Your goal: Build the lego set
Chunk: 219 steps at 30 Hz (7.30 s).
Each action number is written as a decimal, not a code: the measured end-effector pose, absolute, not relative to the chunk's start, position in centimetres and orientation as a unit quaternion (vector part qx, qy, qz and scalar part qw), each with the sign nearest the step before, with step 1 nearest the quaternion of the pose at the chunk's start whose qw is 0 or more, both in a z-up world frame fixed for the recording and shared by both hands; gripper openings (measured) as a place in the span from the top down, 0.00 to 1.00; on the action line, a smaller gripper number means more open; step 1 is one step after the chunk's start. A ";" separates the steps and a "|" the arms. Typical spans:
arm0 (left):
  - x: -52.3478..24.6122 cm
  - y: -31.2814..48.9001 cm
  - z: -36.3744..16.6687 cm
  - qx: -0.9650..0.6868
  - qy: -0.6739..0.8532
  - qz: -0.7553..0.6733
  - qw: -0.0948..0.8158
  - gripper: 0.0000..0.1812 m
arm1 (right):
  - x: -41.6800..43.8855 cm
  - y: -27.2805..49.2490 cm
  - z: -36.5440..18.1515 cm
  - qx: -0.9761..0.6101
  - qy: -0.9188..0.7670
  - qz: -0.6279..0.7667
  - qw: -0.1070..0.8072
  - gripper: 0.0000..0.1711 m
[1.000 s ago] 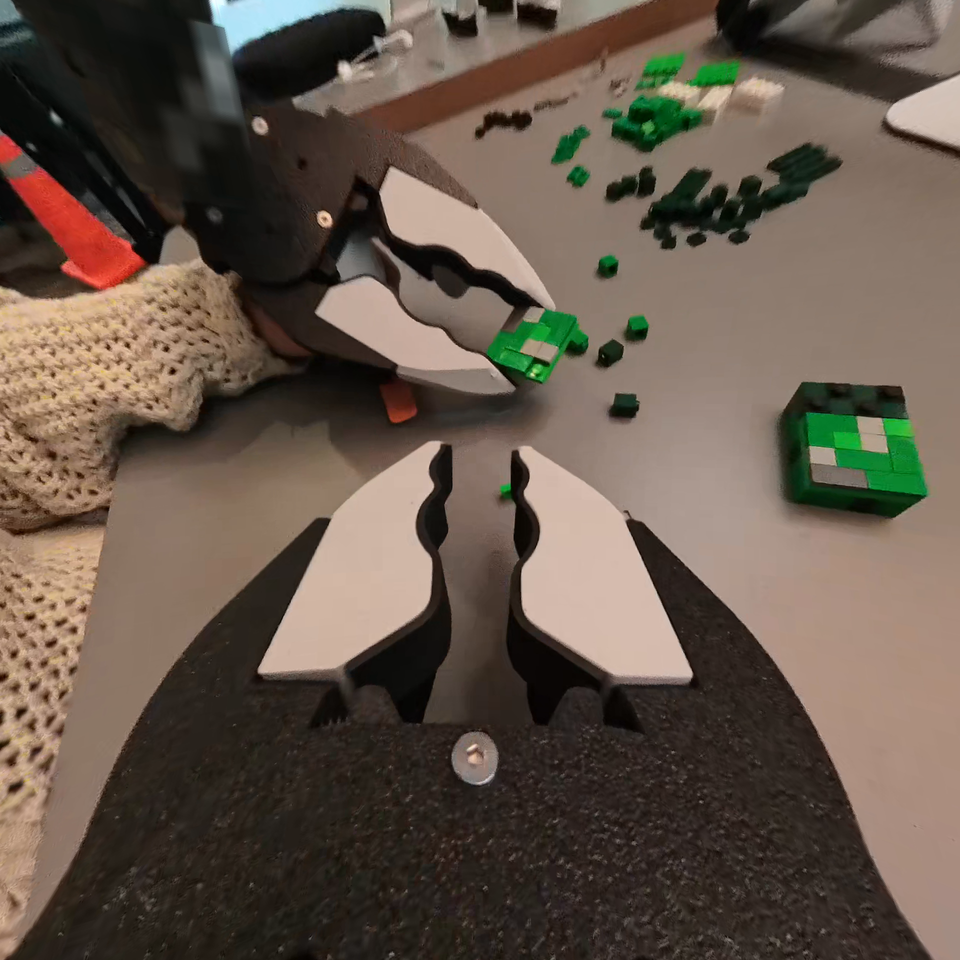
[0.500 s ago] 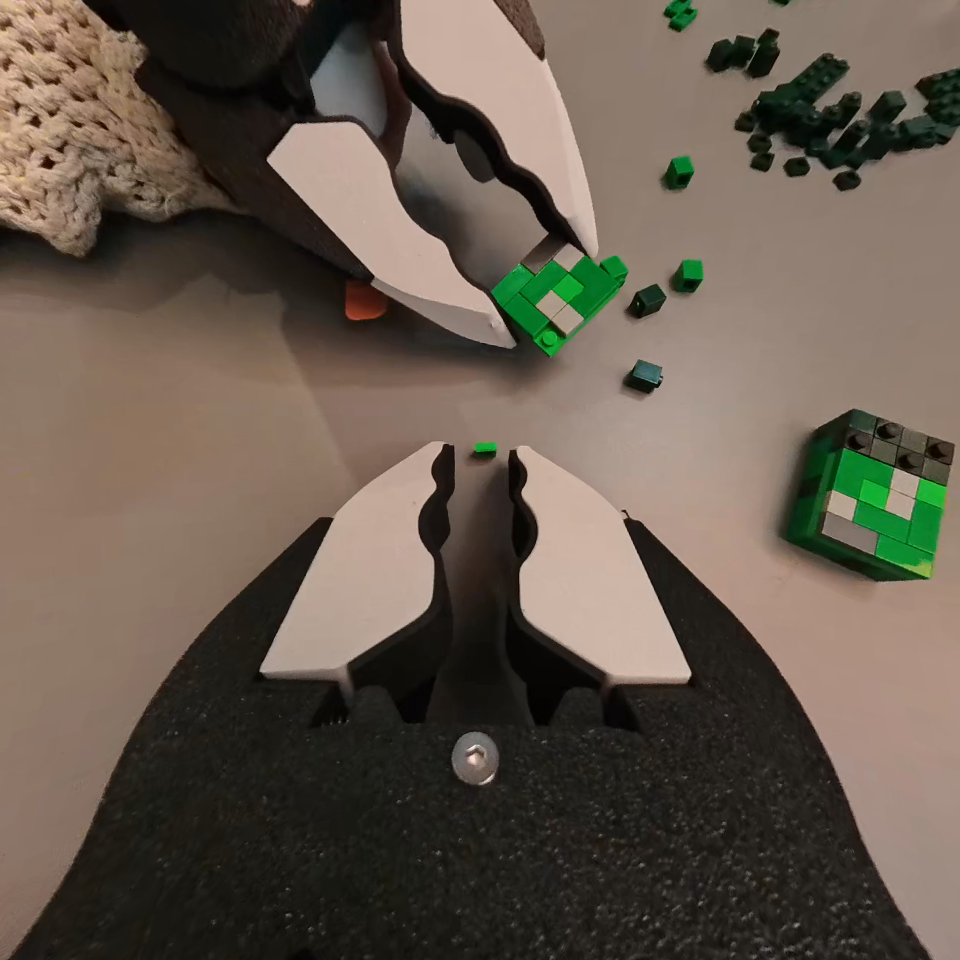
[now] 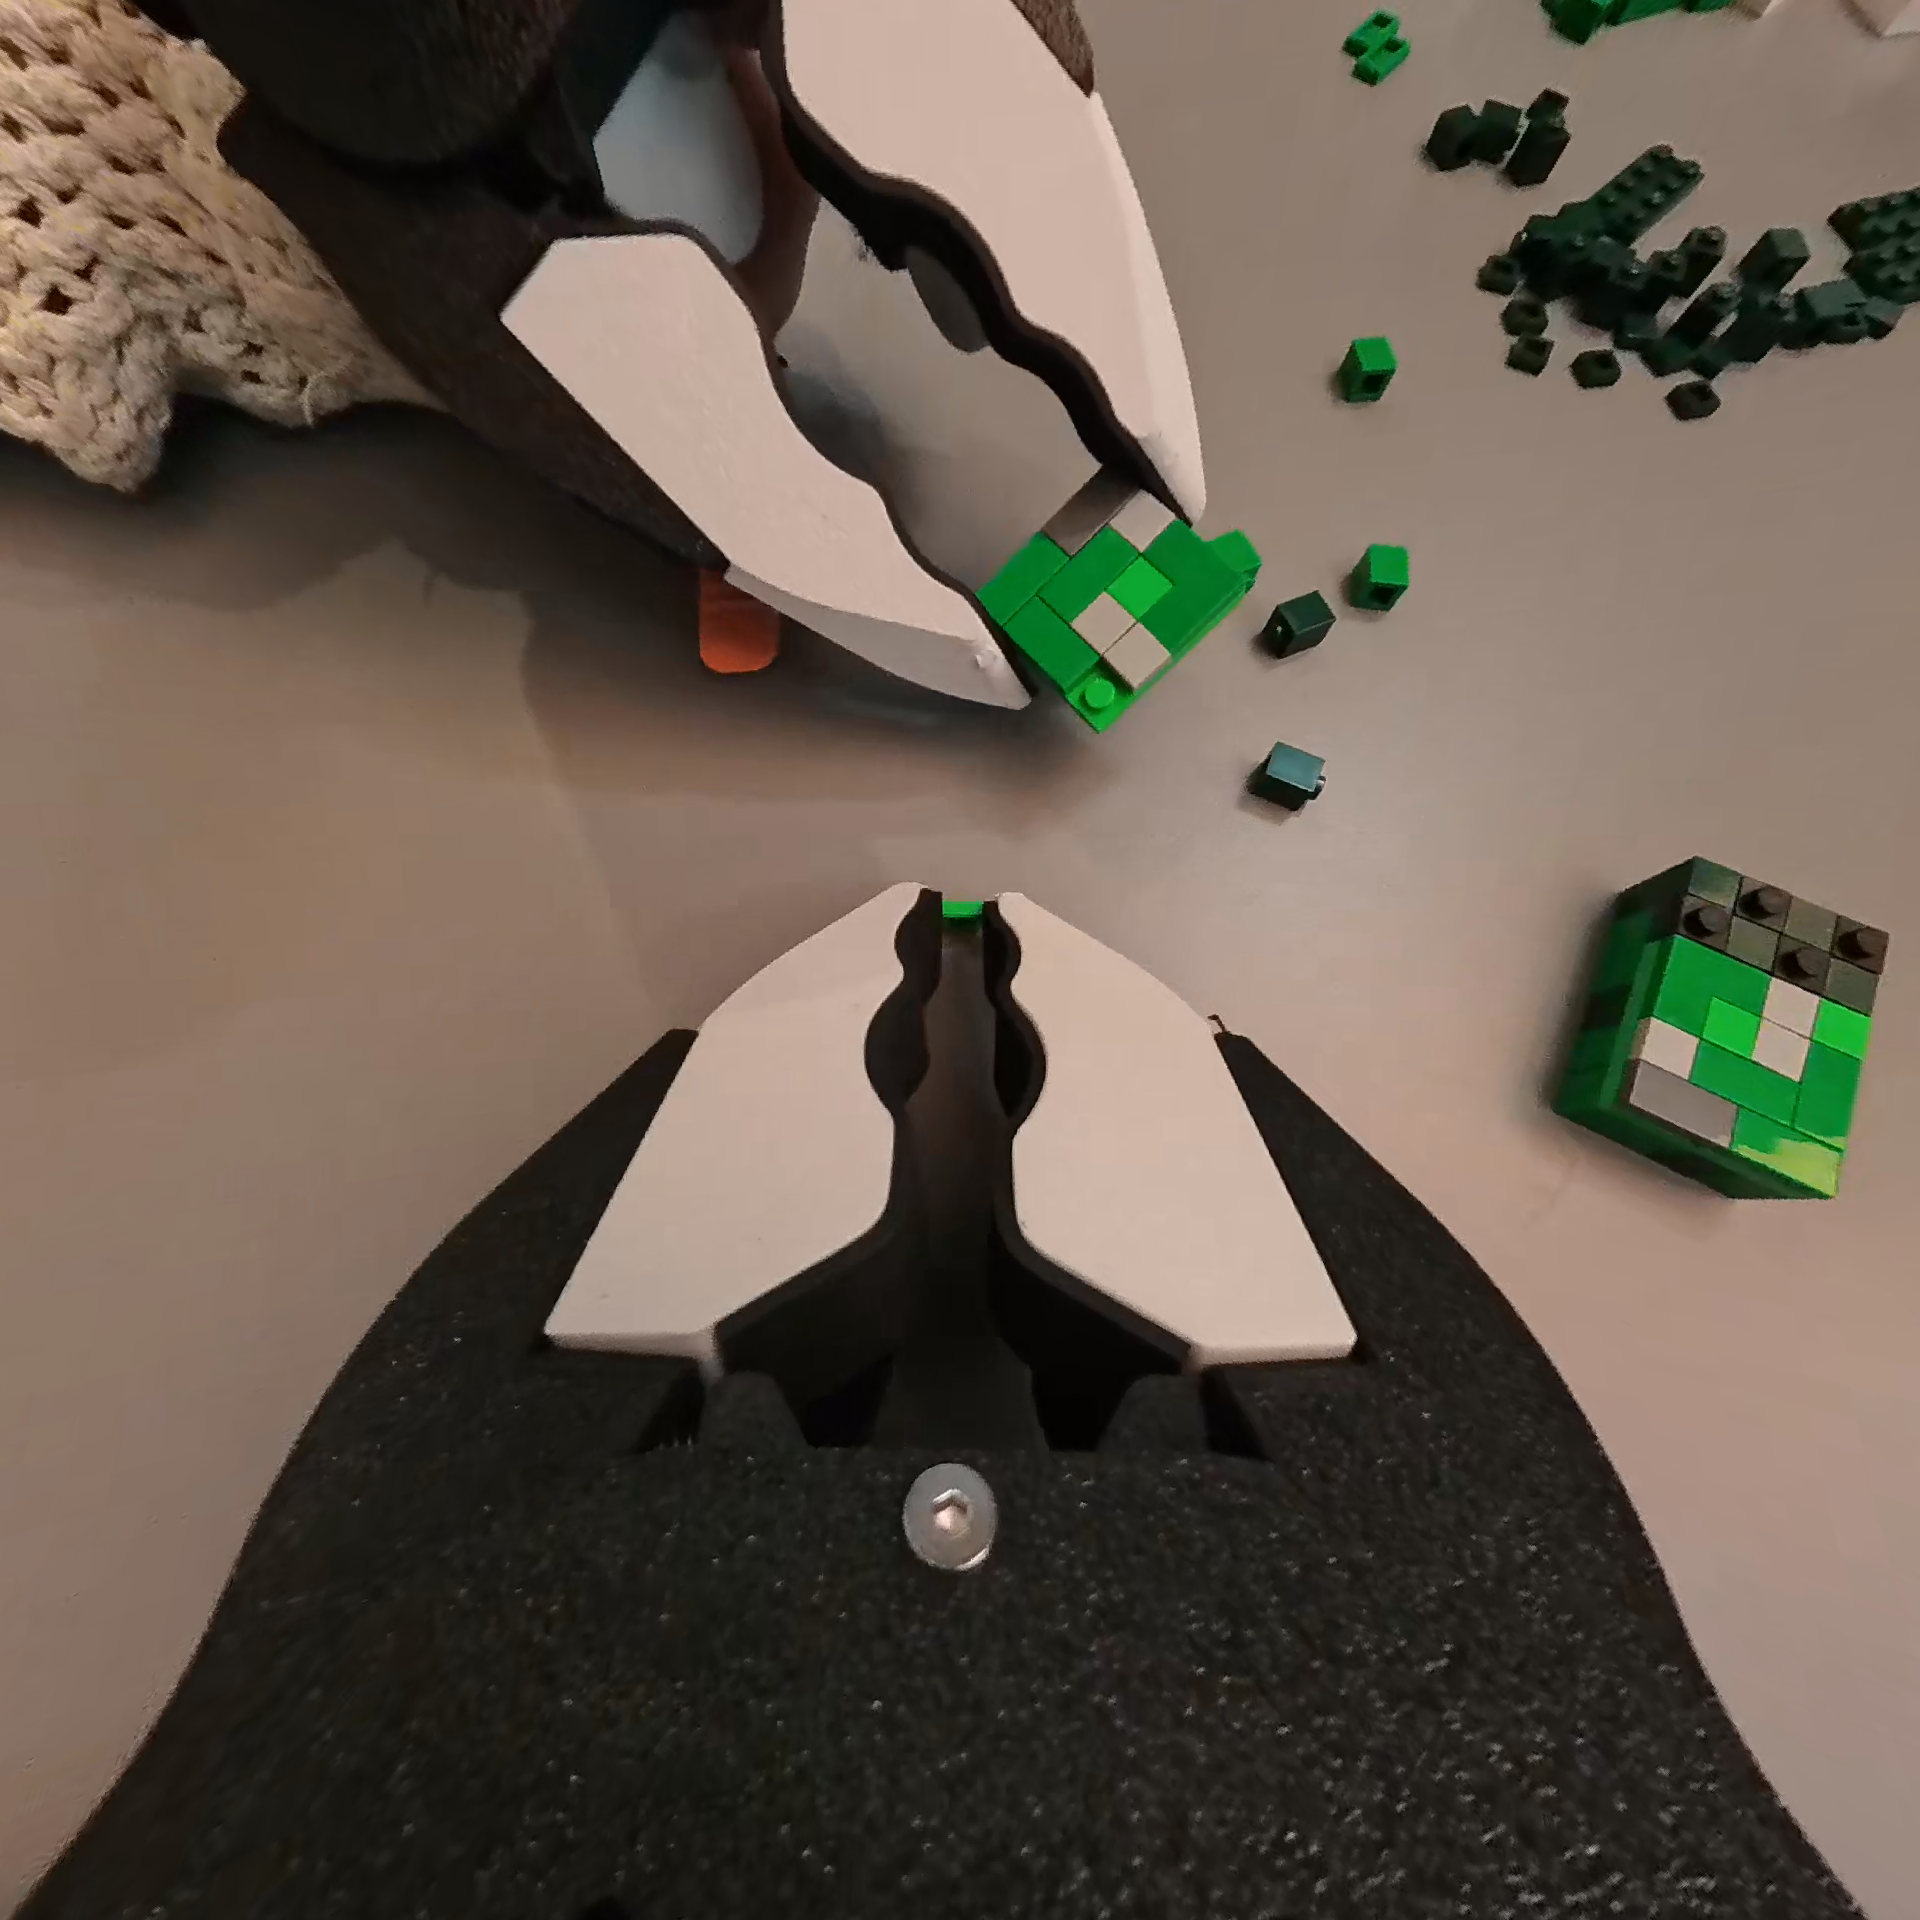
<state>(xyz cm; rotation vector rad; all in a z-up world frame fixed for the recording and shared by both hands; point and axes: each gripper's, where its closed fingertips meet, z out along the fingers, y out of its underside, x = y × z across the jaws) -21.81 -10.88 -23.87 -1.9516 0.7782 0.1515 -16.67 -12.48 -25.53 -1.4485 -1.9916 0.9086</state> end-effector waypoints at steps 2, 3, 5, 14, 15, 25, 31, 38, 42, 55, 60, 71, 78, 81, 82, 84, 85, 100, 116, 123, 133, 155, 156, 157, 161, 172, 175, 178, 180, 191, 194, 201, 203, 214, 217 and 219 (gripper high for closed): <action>-21.9 -10.9 -23.9 -0.806 0.321 0.063 0.493 0.80 | -16.6 -12.6 -25.5 -0.530 -0.734 0.336 0.257 0.96; -21.9 -10.9 -23.9 -0.806 0.320 0.062 0.494 0.80 | -16.6 -12.6 -25.3 -0.525 -0.734 0.340 0.262 1.00; -21.7 -10.9 -23.6 -0.803 0.320 0.056 0.500 0.80 | -16.4 -13.0 -24.1 -0.501 -0.730 0.367 0.286 1.00; -22.6 -10.8 -22.8 -0.804 0.296 0.068 0.511 0.80 | -15.7 -12.3 -21.4 -0.508 -0.664 0.442 0.325 0.99; -22.7 -10.7 -22.8 -0.805 0.290 0.068 0.514 0.80 | -15.8 -12.4 -21.6 -0.513 -0.667 0.433 0.323 0.98; -23.5 -10.3 -23.0 -0.811 0.273 0.092 0.509 0.80 | -18.1 -15.4 -24.5 -0.541 -0.709 0.375 0.252 0.90; -23.5 -10.3 -22.8 -0.810 0.268 0.086 0.514 0.80 | -18.6 -16.1 -25.4 -0.531 -0.734 0.347 0.244 0.90; -23.4 -10.3 -22.9 -0.810 0.273 0.091 0.511 0.80 | -18.8 -16.1 -25.6 -0.530 -0.740 0.330 0.253 0.92; -23.5 -10.3 -22.9 -0.810 0.270 0.090 0.513 0.80 | -18.8 -16.0 -26.0 -0.550 -0.743 0.301 0.235 0.92; -23.5 -10.3 -23.1 -0.811 0.274 0.091 0.510 0.80 | -19.2 -15.7 -25.9 -0.554 -0.734 0.307 0.245 0.94; -23.5 -10.3 -23.2 -0.812 0.272 0.087 0.508 0.80 | -19.7 -15.9 -26.1 -0.555 -0.741 0.292 0.241 0.94; -23.4 -10.3 -23.0 -0.808 0.275 0.084 0.514 0.80 | -19.0 -14.4 -25.1 -0.532 -0.737 0.263 0.324 0.96; -22.6 -10.5 -22.9 -0.799 0.295 0.083 0.517 0.80 | -16.4 -10.8 -24.0 -0.534 -0.694 0.239 0.418 0.96; -21.7 -10.6 -22.9 -0.791 0.316 0.072 0.518 0.80 | -15.7 -10.5 -22.6 -0.525 -0.670 0.270 0.449 0.96; -21.3 -10.7 -23.0 -0.787 0.326 0.067 0.519 0.80 | -15.6 -10.6 -22.0 -0.519 -0.662 0.284 0.459 0.96; -20.6 -10.9 -23.1 -0.780 0.347 0.064 0.517 0.80 | -15.3 -10.7 -20.9 -0.507 -0.646 0.311 0.478 0.96; -20.2 -11.0 -23.2 -0.776 0.358 0.064 0.515 0.80 | -15.2 -10.7 -20.5 -0.504 -0.636 0.323 0.486 0.96; -17.0 -12.2 -23.2 -0.737 0.427 0.028 0.522 0.80 | -16.0 -12.9 -19.7 -0.462 -0.643 0.360 0.493 0.96; -20.4 -10.9 -22.4 -0.768 0.342 0.081 0.535 0.80 | -16.1 -11.0 -19.6 -0.489 -0.616 0.303 0.538 0.96; -20.2 -10.9 -22.9 -0.768 0.356 0.088 0.526 0.80 | -16.2 -11.1 -19.8 -0.487 -0.623 0.300 0.535 0.96; -19.9 -10.9 -22.9 -0.765 0.363 0.087 0.525 0.80 | -16.3 -11.2 -20.1 -0.486 -0.630 0.292 0.531 0.96; -18.9 -11.3 -22.5 -0.749 0.391 0.088 0.528 0.80 | -11.0 -13.0 -24.4 -0.544 -0.739 0.292 0.270 0.88; -19.0 -11.3 -22.5 -0.749 0.391 0.088 0.528 0.80 | -10.7 -13.0 -24.3 -0.550 -0.730 0.303 0.270 0.87; -19.0 -11.3 -22.5 -0.749 0.391 0.089 0.527 0.80 | -10.4 -13.0 -24.3 -0.559 -0.721 0.311 0.266 0.87; -18.7 -11.3 -22.5 -0.746 0.396 0.089 0.528 0.80 | -10.1 -12.5 -24.4 -0.595 -0.688 0.328 0.255 0.88; -17.1 -12.4 -22.8 -0.736 0.431 0.039 0.520 0.80 | -11.2 -11.2 -25.5 -0.539 -0.750 0.311 0.227 0.88; -16.6 -12.9 -23.1 -0.743 0.437 0.002 0.507 0.80 | -11.3 -11.2 -25.4 -0.520 -0.760 0.338 0.196 0.89; -16.1 -13.4 -23.3 -0.750 0.434 -0.042 0.497 0.80 | -11.2 -11.1 -25.9 -0.511 -0.771 0.336 0.178 0.92; -16.1 -13.5 -23.3 -0.757 0.426 -0.061 0.492 0.80 | -11.2 -11.1 -25.8 -0.506 -0.772 0.339 0.180 0.92; -16.0 -13.5 -23.7 -0.759 0.434 -0.049 0.483 0.80 | -10.9 -10.9 -25.6 -0.545 -0.757 0.308 0.188 0.89; -16.1 -13.4 -23.7 -0.760 0.432 -0.046 0.483 0.80 | -11.0 -11.1 -25.7 -0.571 -0.737 0.298 0.206 0.89; -16.0 -13.4 -23.9 -0.757 0.440 -0.036 0.481 0.80 | -11.2 -11.4 -25.9 -0.604 -0.708 0.296 0.216 0.92; -15.9 -13.5 -23.8 -0.754 0.443 -0.038 0.483 0.80 | -11.2 -11.3 -25.9 -0.604 -0.708 0.293 0.219 0.93; -15.8 -13.5 -24.0 -0.754 0.446 -0.033 0.480 0.80 | -11.6 -11.2 -25.9 -0.602 -0.713 0.279 0.229 0.96; -15.6 -13.8 -24.1 -0.758 0.449 -0.048 0.471 0.80 | -12.2 -12.2 -24.7 -0.569 -0.721 0.304 0.253 1.00; -15.4 -14.1 -24.3 -0.765 0.448 -0.073 0.457 0.81 | -12.6 -13.8 -23.4 -0.534 -0.727 0.348 0.254 1.00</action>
